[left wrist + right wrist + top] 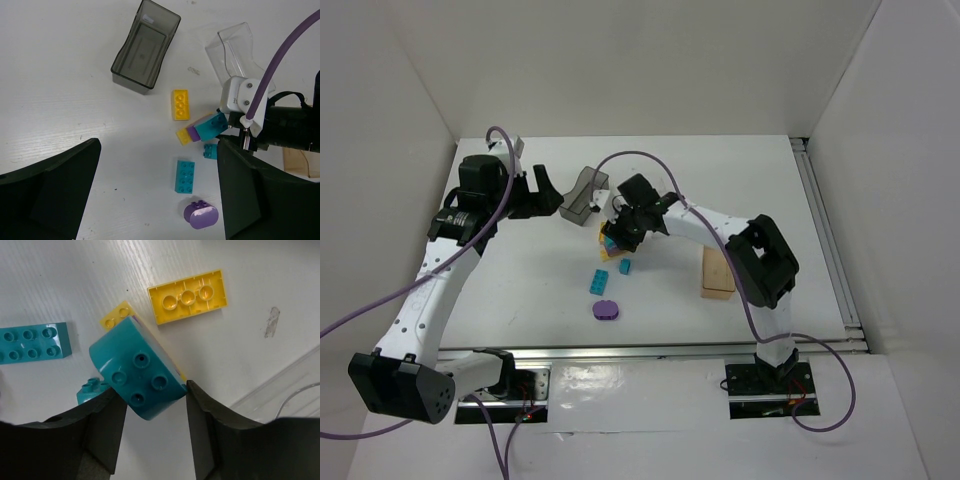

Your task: Sort the legos into containers by color

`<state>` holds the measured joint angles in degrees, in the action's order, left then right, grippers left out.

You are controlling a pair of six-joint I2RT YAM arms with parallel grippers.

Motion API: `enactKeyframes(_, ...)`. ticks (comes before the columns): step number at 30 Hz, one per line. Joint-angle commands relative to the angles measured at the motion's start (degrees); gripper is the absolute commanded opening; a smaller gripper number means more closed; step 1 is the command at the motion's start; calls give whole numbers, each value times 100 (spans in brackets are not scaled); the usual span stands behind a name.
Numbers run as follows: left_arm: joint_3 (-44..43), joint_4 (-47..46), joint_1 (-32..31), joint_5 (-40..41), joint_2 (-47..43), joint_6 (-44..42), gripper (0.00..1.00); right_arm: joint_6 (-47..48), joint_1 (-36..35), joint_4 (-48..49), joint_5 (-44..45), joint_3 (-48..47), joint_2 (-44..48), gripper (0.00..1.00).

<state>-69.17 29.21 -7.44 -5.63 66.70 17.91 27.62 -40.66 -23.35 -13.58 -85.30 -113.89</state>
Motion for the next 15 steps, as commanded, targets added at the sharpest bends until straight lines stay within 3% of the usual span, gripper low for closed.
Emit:
enactKeyframes(1,-211,-65,15,44,36,-121,100,51,24,33,-241,-434,-19,53)
enactKeyframes(5,-264,-12,15,44,89,-121,100,-63,76,-73,-320,-505,-20,39)
enactKeyframes(7,-264,41,15,44,89,-121,100,-63,76,-73,-391,-505,129,39)
enactKeyframes(12,-264,41,15,97,89,-121,100,-239,76,41,-443,-347,454,27)
enactKeyframes(15,-264,41,15,97,142,-121,100,-414,76,94,-496,-137,639,27)
